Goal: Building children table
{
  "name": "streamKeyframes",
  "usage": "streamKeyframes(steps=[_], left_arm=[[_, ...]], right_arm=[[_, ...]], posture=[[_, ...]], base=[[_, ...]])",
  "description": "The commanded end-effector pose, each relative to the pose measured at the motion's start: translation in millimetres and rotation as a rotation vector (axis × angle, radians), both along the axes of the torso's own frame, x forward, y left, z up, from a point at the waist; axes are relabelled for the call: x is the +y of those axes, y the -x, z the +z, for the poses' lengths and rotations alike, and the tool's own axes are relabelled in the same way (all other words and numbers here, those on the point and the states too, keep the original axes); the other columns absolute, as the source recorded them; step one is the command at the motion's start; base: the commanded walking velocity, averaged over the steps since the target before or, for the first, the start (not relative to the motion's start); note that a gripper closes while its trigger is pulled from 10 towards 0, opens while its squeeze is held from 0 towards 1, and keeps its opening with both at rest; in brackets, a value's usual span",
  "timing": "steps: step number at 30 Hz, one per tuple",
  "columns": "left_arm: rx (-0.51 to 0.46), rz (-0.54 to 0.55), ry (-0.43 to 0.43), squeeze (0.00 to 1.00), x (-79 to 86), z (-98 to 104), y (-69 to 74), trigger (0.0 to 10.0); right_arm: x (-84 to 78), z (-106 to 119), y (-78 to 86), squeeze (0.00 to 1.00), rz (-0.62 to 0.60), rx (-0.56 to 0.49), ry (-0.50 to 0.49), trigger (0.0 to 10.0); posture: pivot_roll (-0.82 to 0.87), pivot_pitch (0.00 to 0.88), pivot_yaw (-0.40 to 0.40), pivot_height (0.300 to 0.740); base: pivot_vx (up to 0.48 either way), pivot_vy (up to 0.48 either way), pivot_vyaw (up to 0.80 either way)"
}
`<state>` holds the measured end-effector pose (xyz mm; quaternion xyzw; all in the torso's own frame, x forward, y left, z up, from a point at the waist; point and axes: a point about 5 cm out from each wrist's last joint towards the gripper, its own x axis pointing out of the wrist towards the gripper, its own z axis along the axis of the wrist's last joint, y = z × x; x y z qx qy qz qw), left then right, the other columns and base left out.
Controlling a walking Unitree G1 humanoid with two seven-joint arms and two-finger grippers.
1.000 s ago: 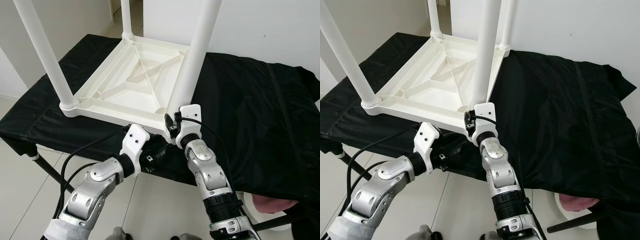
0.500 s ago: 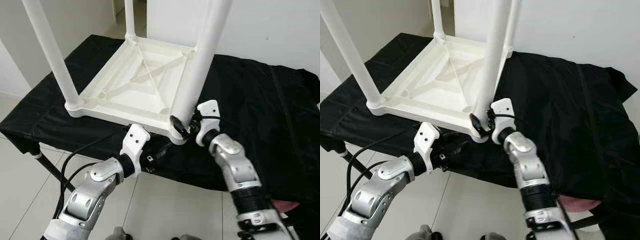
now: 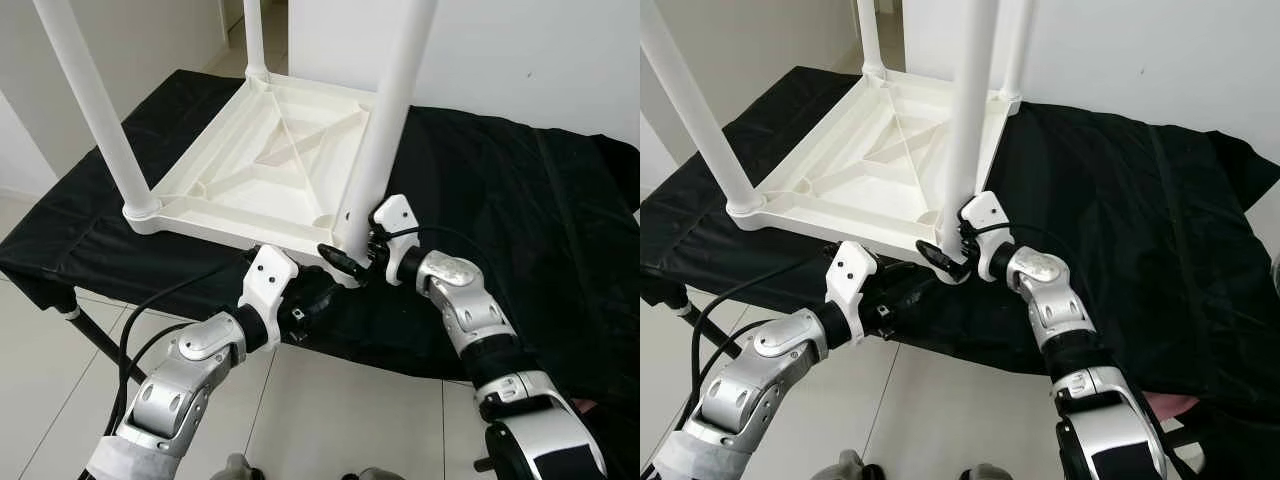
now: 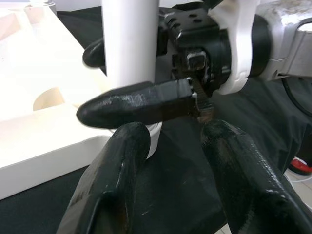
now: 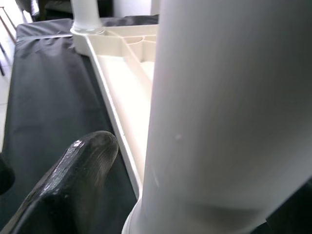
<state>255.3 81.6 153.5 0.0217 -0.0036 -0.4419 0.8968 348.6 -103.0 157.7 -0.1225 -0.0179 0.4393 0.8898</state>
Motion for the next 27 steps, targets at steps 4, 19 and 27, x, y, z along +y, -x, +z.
streamKeyframes(steps=[4, 19, 27], left_arm=[[-0.006, 0.005, -0.005, 0.00, 1.1, 2.3, -1.3, 10.0], [-0.007, -0.007, 0.000, 0.00, -2.2, 2.6, -3.3, 10.0], [-0.003, -0.018, 0.005, 0.00, -4.6, 1.9, -2.7, 10.0]], right_arm=[[5.3, -7.2, -3.0, 0.00, 0.034, 0.033, 0.042, 0.0], [-10.8, -12.7, -2.1, 0.00, -0.070, 0.017, -0.026, 10.0], [-2.6, -3.8, 0.8, 0.00, -0.248, -0.048, -0.131, 10.0]], posture=[[-0.03, 0.037, -0.009, 0.740], [-0.05, 0.036, -0.001, 0.740], [-0.06, 0.040, -0.001, 0.740]], base=[[0.000, 0.000, 0.00], [0.000, 0.000, 0.00], [0.000, 0.000, 0.00]])
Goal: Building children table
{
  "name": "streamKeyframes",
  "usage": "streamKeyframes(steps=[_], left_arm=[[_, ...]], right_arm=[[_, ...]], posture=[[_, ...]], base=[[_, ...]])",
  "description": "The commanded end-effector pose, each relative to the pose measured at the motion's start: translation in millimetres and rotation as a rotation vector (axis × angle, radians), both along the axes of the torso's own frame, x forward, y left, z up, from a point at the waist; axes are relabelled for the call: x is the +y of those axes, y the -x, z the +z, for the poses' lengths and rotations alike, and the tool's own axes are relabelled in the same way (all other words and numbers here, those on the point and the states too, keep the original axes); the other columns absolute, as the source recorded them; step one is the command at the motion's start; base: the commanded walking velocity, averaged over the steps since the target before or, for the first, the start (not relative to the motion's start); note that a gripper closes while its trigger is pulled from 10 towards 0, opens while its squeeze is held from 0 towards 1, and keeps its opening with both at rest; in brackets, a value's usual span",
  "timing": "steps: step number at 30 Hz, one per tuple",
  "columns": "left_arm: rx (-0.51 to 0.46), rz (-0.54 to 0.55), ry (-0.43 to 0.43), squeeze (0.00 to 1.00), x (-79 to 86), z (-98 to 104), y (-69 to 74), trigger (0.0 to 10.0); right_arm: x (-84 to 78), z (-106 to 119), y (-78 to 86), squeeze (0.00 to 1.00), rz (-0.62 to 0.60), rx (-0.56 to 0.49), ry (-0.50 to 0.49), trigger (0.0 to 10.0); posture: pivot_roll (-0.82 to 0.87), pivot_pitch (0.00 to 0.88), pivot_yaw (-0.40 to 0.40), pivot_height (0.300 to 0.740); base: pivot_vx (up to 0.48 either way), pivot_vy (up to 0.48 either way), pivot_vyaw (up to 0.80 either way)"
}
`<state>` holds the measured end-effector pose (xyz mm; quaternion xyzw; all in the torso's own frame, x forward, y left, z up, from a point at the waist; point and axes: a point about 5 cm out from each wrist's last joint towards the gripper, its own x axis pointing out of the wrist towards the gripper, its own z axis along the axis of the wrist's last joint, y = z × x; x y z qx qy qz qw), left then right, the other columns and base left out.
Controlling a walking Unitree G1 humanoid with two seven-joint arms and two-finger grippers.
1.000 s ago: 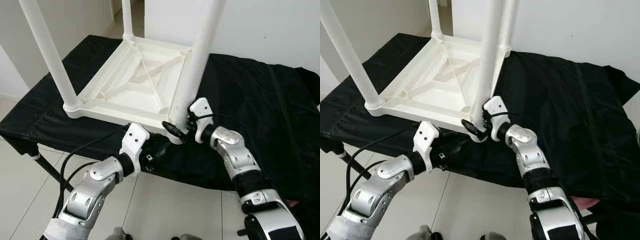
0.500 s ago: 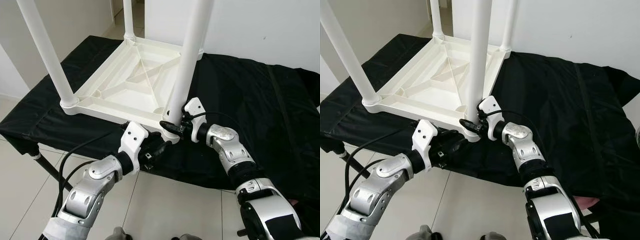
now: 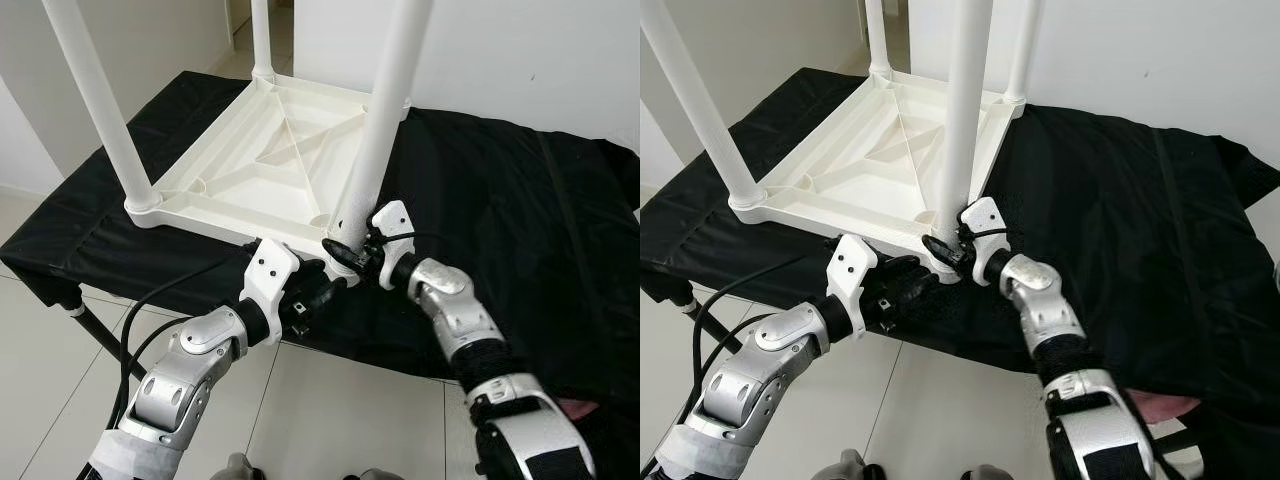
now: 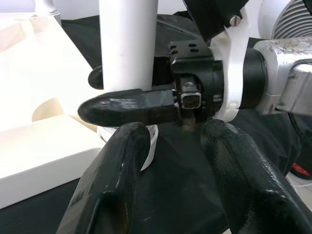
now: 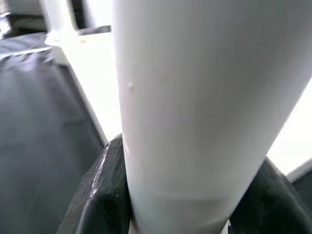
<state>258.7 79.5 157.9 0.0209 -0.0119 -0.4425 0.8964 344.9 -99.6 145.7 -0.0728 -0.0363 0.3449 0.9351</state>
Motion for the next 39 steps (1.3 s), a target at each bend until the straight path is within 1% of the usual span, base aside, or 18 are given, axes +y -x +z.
streamKeyframes(steps=[1, 2, 6, 9, 12, 13, 14, 16, 17, 19, 20, 27, 29, 30, 34, 36, 38, 39], left_arm=[[0.012, -0.018, -0.003, 0.00, -2.9, -2.8, 0.7, 10.0], [0.012, -0.018, -0.003, 0.00, -2.9, -2.8, 0.7, 10.0], [0.014, -0.016, -0.002, 0.00, -3.7, -3.2, 1.9, 10.0], [0.014, -0.015, -0.002, 0.00, -3.6, -3.3, 2.2, 10.0], [0.015, -0.014, -0.004, 0.00, -2.4, -3.9, 4.0, 10.0], [0.015, -0.014, -0.004, 0.00, -2.4, -3.9, 4.0, 10.0], [0.016, -0.012, -0.005, 0.00, -1.8, -4.0, 4.3, 10.0], [0.016, -0.012, -0.005, 0.00, -1.8, -4.0, 4.3, 10.0], [0.016, -0.011, -0.005, 0.00, -1.4, -4.2, 4.3, 10.0], [0.015, -0.014, -0.007, 0.00, -1.9, -4.3, 4.5, 10.0], [0.014, -0.016, -0.007, 0.00, -2.3, -4.1, 4.8, 10.0], [0.015, -0.012, -0.009, 0.00, -2.0, -4.7, 5.0, 10.0], [0.017, -0.015, -0.009, 0.00, -2.9, -5.9, 6.2, 10.0], [0.016, -0.015, -0.009, 0.00, -3.1, -5.8, 6.2, 10.0], [0.016, -0.015, -0.009, 0.00, -3.3, -5.7, 6.0, 10.0], [0.014, -0.014, -0.009, 0.00, -3.2, -5.8, 5.7, 10.0], [0.014, -0.015, -0.009, 0.00, -2.9, -5.7, 5.3, 10.0], [0.014, -0.015, -0.009, 0.00, -2.9, -5.7, 5.3, 10.0]], right_arm=[[-3.2, 9.6, -1.8, 0.00, -0.069, -0.040, -0.027, 10.0], [-3.2, 9.6, -1.8, 0.00, -0.069, -0.040, -0.027, 10.0], [5.7, 10.4, 3.1, 0.00, -0.301, -0.020, -0.086, 10.0], [6.9, 8.5, 4.6, 0.00, -0.361, -0.013, -0.092, 10.0], [16.8, 2.3, 13.1, 0.00, -0.503, 0.015, -0.124, 10.0], [16.8, 2.3, 13.1, 0.00, -0.503, 0.015, -0.124, 10.0], [23.2, 1.7, 15.7, 0.00, -0.504, 0.031, -0.145, 10.0], [23.2, 1.7, 15.7, 0.00, -0.504, 0.031, -0.145, 10.0], [28.5, 3.6, 17.4, 0.00, -0.482, 0.023, -0.143, 10.0], [29.7, 5.2, 18.0, 0.00, -0.457, 0.022, -0.149, 10.0], [29.5, 5.9, 18.8, 1.00, -0.428, 0.027, -0.159, 10.0], [25.4, 13.0, 25.1, 1.00, -0.356, 0.016, -0.176, 10.0], [17.3, 8.4, 31.2, 1.00, -0.270, 0.045, -0.142, 10.0], [12.8, 5.5, 34.0, 0.00, -0.232, 0.063, -0.136, 10.0], [10.1, 3.8, 35.8, 0.00, -0.210, 0.074, -0.134, 10.0], [-0.7, 1.1, 39.7, 0.00, -0.108, 0.041, -0.062, 10.0], [-7.7, 0.7, 39.2, 0.00, -0.062, 0.018, -0.005, 10.0], [-7.7, 0.7, 39.2, 0.00, -0.062, 0.018, -0.005, 10.0]], posture=[[-0.06, 0.040, -0.001, 0.740], [-0.06, 0.040, -0.001, 0.740], [-0.05, 0.045, -0.010, 0.740], [-0.05, 0.045, -0.010, 0.740], [-0.04, 0.043, -0.014, 0.740], [-0.04, 0.043, -0.014, 0.740], [-0.04, 0.043, -0.014, 0.740], [-0.04, 0.043, -0.014, 0.740], [-0.04, 0.037, -0.016, 0.740], [-0.04, 0.033, -0.017, 0.740], [-0.04, 0.031, -0.021, 0.740], [-0.04, 0.029, -0.023, 0.740], [-0.04, 0.016, -0.034, 0.740], [-0.04, 0.016, -0.034, 0.740], [-0.04, 0.016, -0.034, 0.740], [-0.04, 0.010, -0.033, 0.740], [-0.04, 0.006, -0.027, 0.740], [-0.04, 0.006, -0.027, 0.740]], base=[[0.000, 0.000, 0.00], [0.000, 0.000, 0.00], [0.000, 0.000, 0.00], [0.000, 0.000, 0.00], [0.000, 0.000, 0.00], [0.000, 0.000, 0.00], [0.000, 0.000, 0.00], [0.000, 0.000, 0.00], [0.000, 0.000, 0.00], [0.000, 0.000, 0.00], [0.000, 0.000, 0.00], [0.000, 0.000, 0.00], [0.000, 0.000, 0.00], [0.000, 0.000, 0.00], [0.000, 0.000, 0.00], [0.000, 0.000, 0.00], [0.000, 0.000, 0.00], [0.000, 0.000, 0.00]])
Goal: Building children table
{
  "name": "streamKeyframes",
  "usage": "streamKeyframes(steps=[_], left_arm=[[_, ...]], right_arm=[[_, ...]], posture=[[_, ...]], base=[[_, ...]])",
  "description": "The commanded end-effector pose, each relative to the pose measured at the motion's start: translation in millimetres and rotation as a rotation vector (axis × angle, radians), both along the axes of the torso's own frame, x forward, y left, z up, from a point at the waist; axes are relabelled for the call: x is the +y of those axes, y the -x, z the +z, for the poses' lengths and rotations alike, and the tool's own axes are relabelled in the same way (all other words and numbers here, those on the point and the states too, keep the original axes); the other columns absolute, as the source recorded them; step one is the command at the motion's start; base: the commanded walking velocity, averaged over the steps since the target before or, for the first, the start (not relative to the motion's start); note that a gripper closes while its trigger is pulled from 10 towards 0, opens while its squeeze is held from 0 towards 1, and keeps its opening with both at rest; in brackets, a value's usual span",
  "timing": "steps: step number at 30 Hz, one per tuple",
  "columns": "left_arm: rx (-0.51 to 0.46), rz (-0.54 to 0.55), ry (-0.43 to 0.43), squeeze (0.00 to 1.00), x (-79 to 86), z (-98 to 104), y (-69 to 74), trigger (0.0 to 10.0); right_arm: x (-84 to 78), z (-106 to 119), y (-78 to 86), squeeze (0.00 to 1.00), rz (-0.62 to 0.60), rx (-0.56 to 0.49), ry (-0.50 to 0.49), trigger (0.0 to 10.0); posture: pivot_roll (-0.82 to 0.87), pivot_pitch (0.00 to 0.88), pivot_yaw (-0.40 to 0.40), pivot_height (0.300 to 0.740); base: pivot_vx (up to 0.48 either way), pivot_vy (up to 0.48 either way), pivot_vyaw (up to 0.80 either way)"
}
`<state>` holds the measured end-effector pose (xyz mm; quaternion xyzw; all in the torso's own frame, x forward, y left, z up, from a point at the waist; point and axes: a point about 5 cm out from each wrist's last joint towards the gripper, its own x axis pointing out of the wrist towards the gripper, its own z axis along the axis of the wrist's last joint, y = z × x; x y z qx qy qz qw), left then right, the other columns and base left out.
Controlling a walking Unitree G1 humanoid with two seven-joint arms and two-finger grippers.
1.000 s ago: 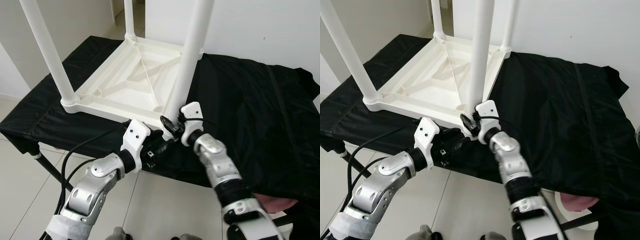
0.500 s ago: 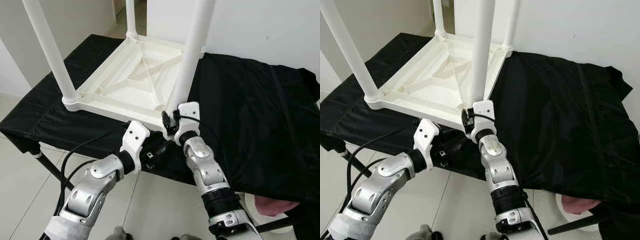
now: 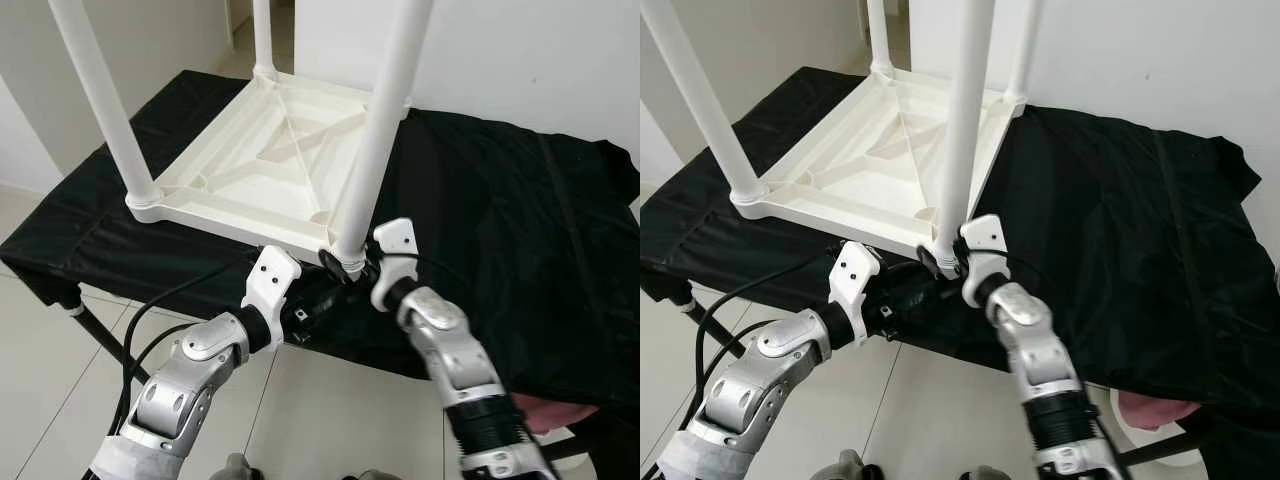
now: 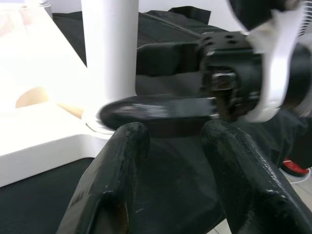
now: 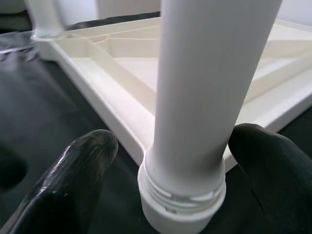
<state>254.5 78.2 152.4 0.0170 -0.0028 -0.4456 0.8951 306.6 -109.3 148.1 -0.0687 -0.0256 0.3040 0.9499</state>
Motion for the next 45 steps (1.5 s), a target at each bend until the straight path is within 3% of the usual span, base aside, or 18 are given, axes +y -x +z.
streamKeyframes(steps=[1, 7, 12, 17, 27, 28, 29, 30, 42, 43, 44, 45], left_arm=[[-0.007, -0.010, -0.010, 0.00, -1.3, 0.0, 0.3, 10.0], [-0.013, -0.016, -0.014, 0.00, -0.9, 1.5, -2.8, 10.0], [-0.019, -0.015, -0.014, 0.00, -0.3, 3.2, -3.9, 10.0], [-0.023, -0.001, -0.012, 0.00, 0.9, 4.6, -3.8, 10.0], [-0.023, 0.012, -0.006, 0.00, 1.5, 5.7, -4.7, 10.0], [-0.023, 0.013, -0.004, 0.00, 1.3, 5.9, -4.5, 10.0], [-0.023, 0.013, -0.004, 0.00, 1.3, 5.9, -4.5, 10.0], [-0.021, 0.013, -0.003, 0.00, 0.9, 5.8, -3.8, 10.0], [-0.010, 0.007, 0.004, 0.00, -1.3, 3.9, -0.9, 10.0], [-0.008, 0.005, 0.006, 0.00, -1.8, 3.8, -0.2, 10.0], [-0.008, 0.005, 0.006, 0.00, -1.8, 3.8, -0.2, 10.0], [-0.007, 0.004, 0.007, 0.00, -2.0, 3.5, 0.4, 10.0]], right_arm=[[-7.1, -0.2, -4.1, 0.00, 0.060, -0.021, 0.056, 10.0], [-21.6, 7.8, -27.1, 0.00, 0.106, -0.049, 0.154, 10.0], [-14.5, 7.7, -39.9, 0.00, 0.160, -0.034, 0.193, 10.0], [4.0, -4.6, -47.5, 0.00, 0.269, 0.032, 0.216, 10.0], [14.8, -15.7, -52.6, 0.00, 0.269, 0.075, 0.201, 10.0], [15.2, -16.7, -53.4, 0.00, 0.257, 0.072, 0.197, 3.9], [15.2, -16.7, -53.4, 0.00, 0.257, 0.072, 0.197, 3.9], [14.6, -17.3, -53.7, 0.00, 0.254, 0.074, 0.183, 0.0], [6.2, -17.9, -50.4, 0.00, 0.226, 0.068, 0.079, 0.0], [5.1, -17.9, -48.0, 0.00, 0.206, 0.062, 0.061, 1.6], [5.1, -17.9, -48.0, 0.00, 0.206, 0.062, 0.061, 1.6], [5.0, -17.2, -46.1, 0.00, 0.183, 0.051, 0.050, 10.0]], posture=[[-0.05, 0.004, -0.023, 0.740], [-0.05, 0.000, -0.013, 0.740], [-0.04, 0.000, -0.013, 0.740], [-0.02, 0.008, -0.012, 0.740], [-0.02, 0.024, -0.011, 0.740], [-0.02, 0.028, -0.012, 0.740], [-0.02, 0.028, -0.012, 0.740], [-0.02, 0.036, -0.011, 0.740], [-0.03, 0.053, -0.012, 0.740], [-0.04, 0.056, -0.012, 0.740], [-0.04, 0.056, -0.012, 0.740], [-0.04, 0.057, -0.012, 0.740]], base=[[0.000, 0.000, 0.00], [0.000, 0.000, 0.00], [0.000, 0.000, 0.00], [0.000, 0.000, 0.00], [0.000, 0.000, 0.00], [0.000, 0.000, 0.00], [0.000, 0.000, 0.00], [0.000, 0.000, 0.00], [0.000, 0.000, 0.00], [0.000, 0.000, 0.00], [0.000, 0.000, 0.00], [0.000, 0.000, 0.00]])
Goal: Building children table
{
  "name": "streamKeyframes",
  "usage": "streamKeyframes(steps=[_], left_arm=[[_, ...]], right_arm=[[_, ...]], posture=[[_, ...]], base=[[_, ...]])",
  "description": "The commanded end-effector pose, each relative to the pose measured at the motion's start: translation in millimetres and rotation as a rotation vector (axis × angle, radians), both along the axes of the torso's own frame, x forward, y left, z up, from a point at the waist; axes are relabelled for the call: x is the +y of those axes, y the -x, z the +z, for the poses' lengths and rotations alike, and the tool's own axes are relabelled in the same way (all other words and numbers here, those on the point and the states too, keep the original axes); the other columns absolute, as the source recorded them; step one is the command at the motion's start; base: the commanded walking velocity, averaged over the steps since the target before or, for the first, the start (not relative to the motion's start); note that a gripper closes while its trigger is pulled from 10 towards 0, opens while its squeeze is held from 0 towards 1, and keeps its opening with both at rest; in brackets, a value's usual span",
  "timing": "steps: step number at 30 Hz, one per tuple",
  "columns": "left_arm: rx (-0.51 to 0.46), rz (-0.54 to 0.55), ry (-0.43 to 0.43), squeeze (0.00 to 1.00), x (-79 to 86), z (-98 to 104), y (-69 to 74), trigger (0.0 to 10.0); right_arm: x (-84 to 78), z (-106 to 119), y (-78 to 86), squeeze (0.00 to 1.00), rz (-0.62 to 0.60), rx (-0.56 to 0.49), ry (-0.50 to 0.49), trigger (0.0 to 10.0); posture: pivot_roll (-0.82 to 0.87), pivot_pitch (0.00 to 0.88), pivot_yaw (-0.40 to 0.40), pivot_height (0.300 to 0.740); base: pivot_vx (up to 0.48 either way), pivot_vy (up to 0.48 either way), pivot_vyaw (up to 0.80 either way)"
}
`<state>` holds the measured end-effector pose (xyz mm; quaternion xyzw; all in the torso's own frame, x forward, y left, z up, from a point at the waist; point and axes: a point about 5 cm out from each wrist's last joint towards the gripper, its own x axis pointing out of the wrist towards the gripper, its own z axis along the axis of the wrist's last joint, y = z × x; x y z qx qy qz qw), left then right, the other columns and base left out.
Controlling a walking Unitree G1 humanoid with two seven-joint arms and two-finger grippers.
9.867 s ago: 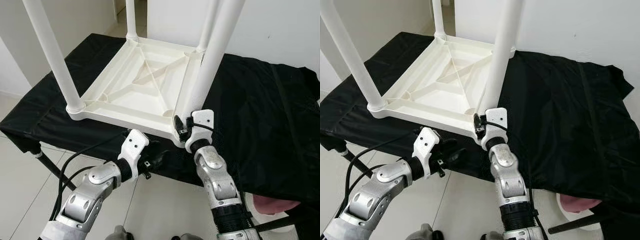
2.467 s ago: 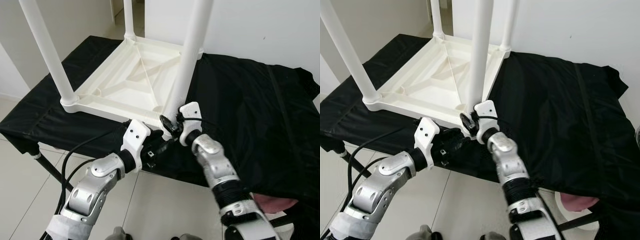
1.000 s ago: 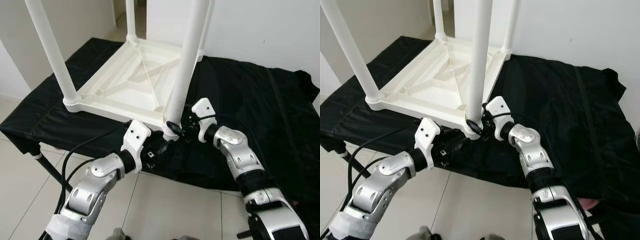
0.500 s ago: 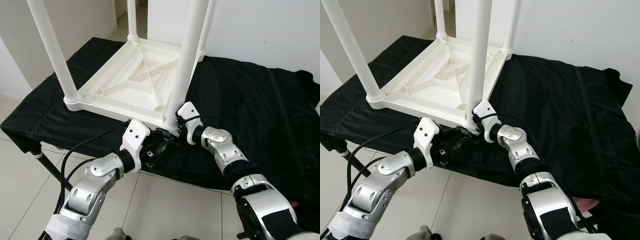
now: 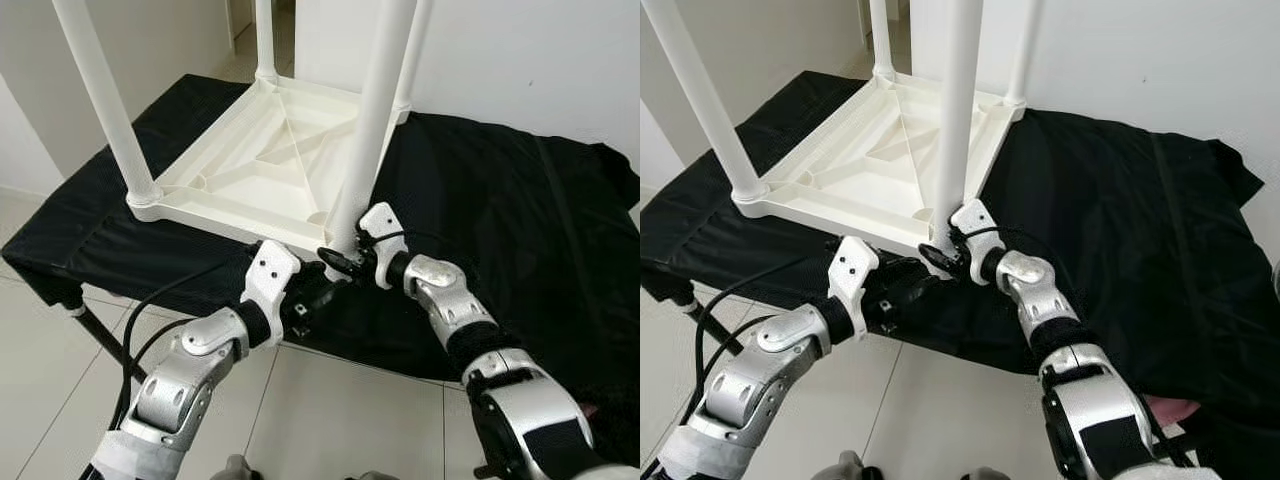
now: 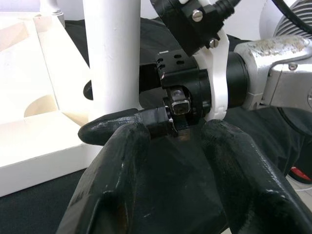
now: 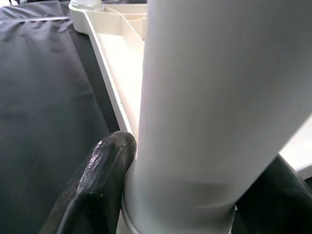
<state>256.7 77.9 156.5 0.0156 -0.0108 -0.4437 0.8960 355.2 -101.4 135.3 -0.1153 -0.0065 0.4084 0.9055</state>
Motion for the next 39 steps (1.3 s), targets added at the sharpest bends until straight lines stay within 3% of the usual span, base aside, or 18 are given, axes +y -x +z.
streamKeyframes(steps=[1, 4, 5, 7, 9, 12, 16, 25, 26, 27, 37, 38, 39], left_arm=[[0.006, 0.000, -0.003, 0.00, -1.7, -0.6, 2.5, 10.0], [0.007, 0.000, -0.003, 0.00, -1.7, -0.7, 2.8, 10.0], [0.012, -0.004, -0.002, 0.00, -1.9, -1.6, 3.5, 10.0], [0.014, -0.005, -0.001, 0.00, -2.2, -1.8, 3.6, 10.0], [0.016, -0.008, 0.001, 0.00, -3.7, -2.1, 3.3, 10.0], [0.016, -0.009, 0.003, 0.00, -4.2, -2.0, 3.2, 10.0], [0.015, -0.012, 0.006, 0.00, -5.2, -1.7, 3.0, 10.0], [0.015, -0.015, 0.007, 0.00, -5.6, -1.7, 2.9, 10.0], [0.016, -0.015, 0.006, 0.00, -5.5, -1.8, 2.9, 10.0], [0.016, -0.014, 0.005, 0.00, -5.1, -1.7, 2.9, 10.0], [0.017, -0.011, 0.002, 0.00, -4.7, -2.5, 3.9, 10.0], [0.015, -0.010, 0.002, 0.00, -4.3, -1.9, 3.7, 10.0], [0.013, -0.009, 0.002, 0.00, -3.9, -1.6, 3.5, 10.0]], right_arm=[[-2.9, -4.4, 2.5, 0.00, -0.041, 0.035, -0.058, 10.0], [-2.5, -4.2, 2.9, 0.00, -0.054, 0.027, -0.064, 10.0], [3.5, 3.2, 8.5, 0.00, -0.145, -0.025, -0.127, 10.0], [6.3, 6.4, 11.8, 0.00, -0.184, -0.041, -0.156, 10.0], [12.9, 10.7, 19.3, 0.00, -0.328, -0.051, -0.245, 10.0], [13.8, 10.7, 21.7, 0.00, -0.409, -0.046, -0.272, 10.0], [14.0, 10.7, 30.1, 0.00, -0.616, -0.064, -0.282, 10.0], [14.3, 16.3, 32.6, 0.00, -0.664, -0.076, -0.305, 10.0], [12.7, 16.8, 33.8, 0.29, -0.661, -0.065, -0.308, 10.0], [11.4, 17.5, 35.1, 1.00, -0.653, -0.058, -0.318, 10.0], [8.5, 19.0, 38.0, 1.00, -0.533, 0.001, -0.334, 10.0], [4.1, 18.2, 37.1, 0.00, -0.422, 0.015, -0.304, 10.0], [-1.4, 18.0, 36.1, 0.00, -0.326, -0.001, -0.251, 10.0]], posture=[[-0.04, 0.057, -0.012, 0.740], [-0.04, 0.057, -0.012, 0.740], [-0.05, 0.065, -0.011, 0.740], [-0.05, 0.065, -0.011, 0.740], [-0.06, 0.066, -0.014, 0.740], [-0.06, 0.066, -0.014, 0.740], [-0.06, 0.067, -0.013, 0.740], [-0.07, 0.068, -0.011, 0.740], [-0.06, 0.067, -0.013, 0.740], [-0.06, 0.067, -0.013, 0.740], [-0.06, 0.057, -0.019, 0.740], [-0.05, 0.051, -0.021, 0.740], [-0.05, 0.048, -0.020, 0.740]], base=[[0.000, 0.000, 0.00], [0.000, 0.000, 0.00], [0.000, 0.000, 0.00], [0.000, 0.000, 0.00], [0.000, 0.000, 0.00], [0.000, 0.000, 0.00], [0.000, 0.000, 0.00], [0.000, 0.000, 0.00], [0.000, 0.000, 0.00], [0.000, 0.000, 0.00], [0.000, 0.000, 0.00], [0.000, 0.000, 0.00], [0.000, 0.000, 0.00]])
